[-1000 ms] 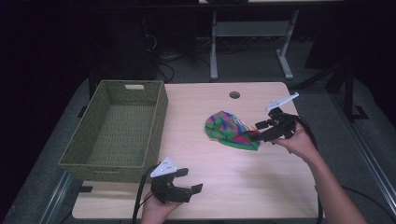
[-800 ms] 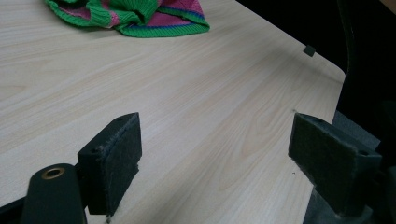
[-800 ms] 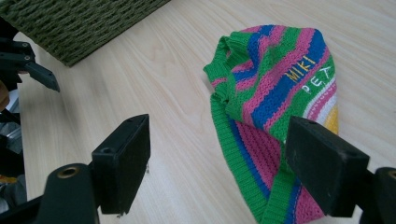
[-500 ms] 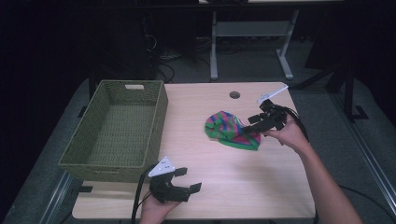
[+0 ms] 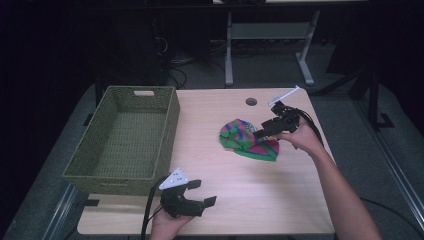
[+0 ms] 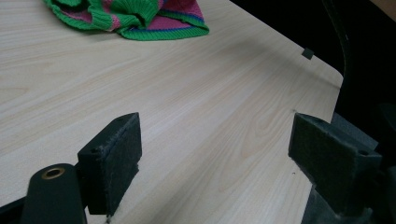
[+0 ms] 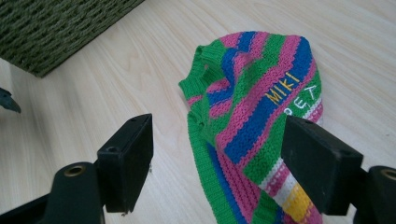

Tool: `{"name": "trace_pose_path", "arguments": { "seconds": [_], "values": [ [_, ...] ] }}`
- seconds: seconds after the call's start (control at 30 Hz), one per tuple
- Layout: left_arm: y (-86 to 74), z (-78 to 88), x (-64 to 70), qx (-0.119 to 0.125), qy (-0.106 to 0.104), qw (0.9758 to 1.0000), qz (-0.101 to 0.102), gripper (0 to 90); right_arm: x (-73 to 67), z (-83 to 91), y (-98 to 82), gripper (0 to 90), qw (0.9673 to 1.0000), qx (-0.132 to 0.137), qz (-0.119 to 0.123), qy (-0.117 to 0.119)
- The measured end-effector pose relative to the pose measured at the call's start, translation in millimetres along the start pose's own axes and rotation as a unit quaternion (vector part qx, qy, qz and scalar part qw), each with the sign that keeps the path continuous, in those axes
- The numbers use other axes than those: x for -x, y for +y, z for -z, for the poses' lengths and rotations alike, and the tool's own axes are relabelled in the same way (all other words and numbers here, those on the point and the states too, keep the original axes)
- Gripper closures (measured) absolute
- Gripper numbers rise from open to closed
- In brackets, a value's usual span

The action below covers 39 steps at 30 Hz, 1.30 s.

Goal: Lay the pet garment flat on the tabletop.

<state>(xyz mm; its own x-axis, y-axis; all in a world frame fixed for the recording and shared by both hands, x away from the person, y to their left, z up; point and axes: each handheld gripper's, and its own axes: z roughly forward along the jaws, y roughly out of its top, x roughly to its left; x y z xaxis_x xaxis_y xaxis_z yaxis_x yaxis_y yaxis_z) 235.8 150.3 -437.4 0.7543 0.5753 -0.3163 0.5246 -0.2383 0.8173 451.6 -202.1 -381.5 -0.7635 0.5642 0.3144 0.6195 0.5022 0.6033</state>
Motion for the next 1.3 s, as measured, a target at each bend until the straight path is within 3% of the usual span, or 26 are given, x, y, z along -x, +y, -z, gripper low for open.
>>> {"name": "trace_pose_path", "arguments": {
  "seconds": [0.13, 0.4, 0.57, 1.3],
  "values": [
    [-0.3, 1.1, -1.1, 0.008, -0.001, 0.9999, 0.009, 17.0, 5.6, -4.6, 0.4, 25.6, 1.0, 0.0, -0.007, -0.001],
    [-0.1, -1.1, -1.2, 0.003, -0.003, 1.0, 0.005, 17.0, 12.1, -16.2, 4.0, 26.2, 0.9997, -0.008, -0.022, 0.0],
    [-0.4, -0.6, -0.7, 0.002, -0.004, 1.0, 0.005, 17.0, 10.8, -22.1, 9.9, 26.2, 0.9997, -0.014, -0.018, -0.006],
    [-0.4, -2.9, 1.2, -0.005, -0.01, 0.9999, -0.004, 17.0, 16.1, -54.8, 11.3, 29.8, 0.9975, -0.046, -0.028, -0.046]
  ]
}}
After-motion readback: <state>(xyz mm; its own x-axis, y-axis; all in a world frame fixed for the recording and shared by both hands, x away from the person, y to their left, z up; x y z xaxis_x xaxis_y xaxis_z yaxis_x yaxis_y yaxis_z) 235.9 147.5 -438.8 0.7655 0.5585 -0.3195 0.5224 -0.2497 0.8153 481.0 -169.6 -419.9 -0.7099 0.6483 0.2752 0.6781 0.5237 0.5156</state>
